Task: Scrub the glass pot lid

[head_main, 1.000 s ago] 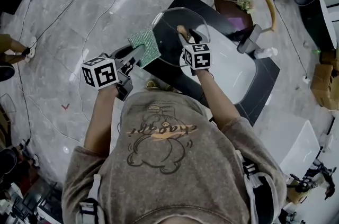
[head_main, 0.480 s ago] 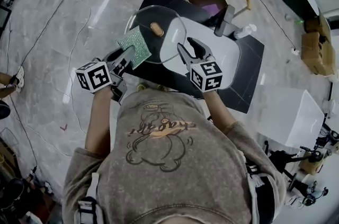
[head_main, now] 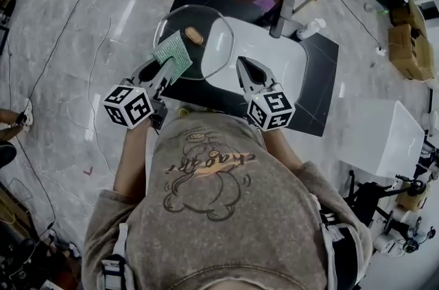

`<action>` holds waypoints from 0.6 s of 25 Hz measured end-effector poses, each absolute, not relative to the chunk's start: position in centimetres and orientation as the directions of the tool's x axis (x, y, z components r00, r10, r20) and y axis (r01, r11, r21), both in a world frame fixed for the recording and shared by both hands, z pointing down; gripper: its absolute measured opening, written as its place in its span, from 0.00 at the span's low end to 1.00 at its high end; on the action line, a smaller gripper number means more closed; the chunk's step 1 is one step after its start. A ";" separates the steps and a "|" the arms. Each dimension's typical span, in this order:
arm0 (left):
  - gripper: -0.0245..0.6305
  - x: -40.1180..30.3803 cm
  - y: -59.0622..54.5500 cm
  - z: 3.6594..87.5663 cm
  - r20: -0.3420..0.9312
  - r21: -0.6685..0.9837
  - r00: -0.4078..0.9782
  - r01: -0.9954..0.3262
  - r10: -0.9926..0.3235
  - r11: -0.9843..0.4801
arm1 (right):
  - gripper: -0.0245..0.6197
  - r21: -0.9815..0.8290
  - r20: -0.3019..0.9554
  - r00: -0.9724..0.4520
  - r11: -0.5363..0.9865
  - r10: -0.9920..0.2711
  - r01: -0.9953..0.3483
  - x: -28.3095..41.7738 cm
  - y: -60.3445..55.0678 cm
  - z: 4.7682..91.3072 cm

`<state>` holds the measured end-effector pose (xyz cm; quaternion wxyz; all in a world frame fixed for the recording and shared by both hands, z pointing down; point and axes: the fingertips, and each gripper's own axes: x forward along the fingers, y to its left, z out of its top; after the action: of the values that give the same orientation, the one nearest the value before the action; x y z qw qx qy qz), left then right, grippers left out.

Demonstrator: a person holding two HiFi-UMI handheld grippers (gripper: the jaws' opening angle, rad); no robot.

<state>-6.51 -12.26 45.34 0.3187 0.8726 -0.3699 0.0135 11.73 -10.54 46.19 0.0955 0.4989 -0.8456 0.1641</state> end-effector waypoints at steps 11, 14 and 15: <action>0.17 -7.3 -12.4 45.7 0.154 0.190 0.582 -0.811 -0.799 -0.554 | 0.08 -0.140 0.258 -0.477 0.456 -0.840 -0.879 11.1 -10.9 48.0; 0.17 -7.6 -12.3 46.5 0.151 0.167 0.559 -0.828 -0.815 -0.536 | 0.08 -0.157 0.271 -0.469 0.442 -0.841 -0.883 11.3 -11.1 49.0; 0.17 -7.8 -12.3 46.7 0.152 0.168 0.552 -0.832 -0.820 -0.529 | 0.08 -0.157 0.275 -0.464 0.437 -0.842 -0.886 11.4 -11.1 49.3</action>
<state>-7.75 -12.33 46.72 0.1107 0.8740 -0.4723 0.0272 11.37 -11.11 49.27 0.0779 0.5116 -0.8441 0.1403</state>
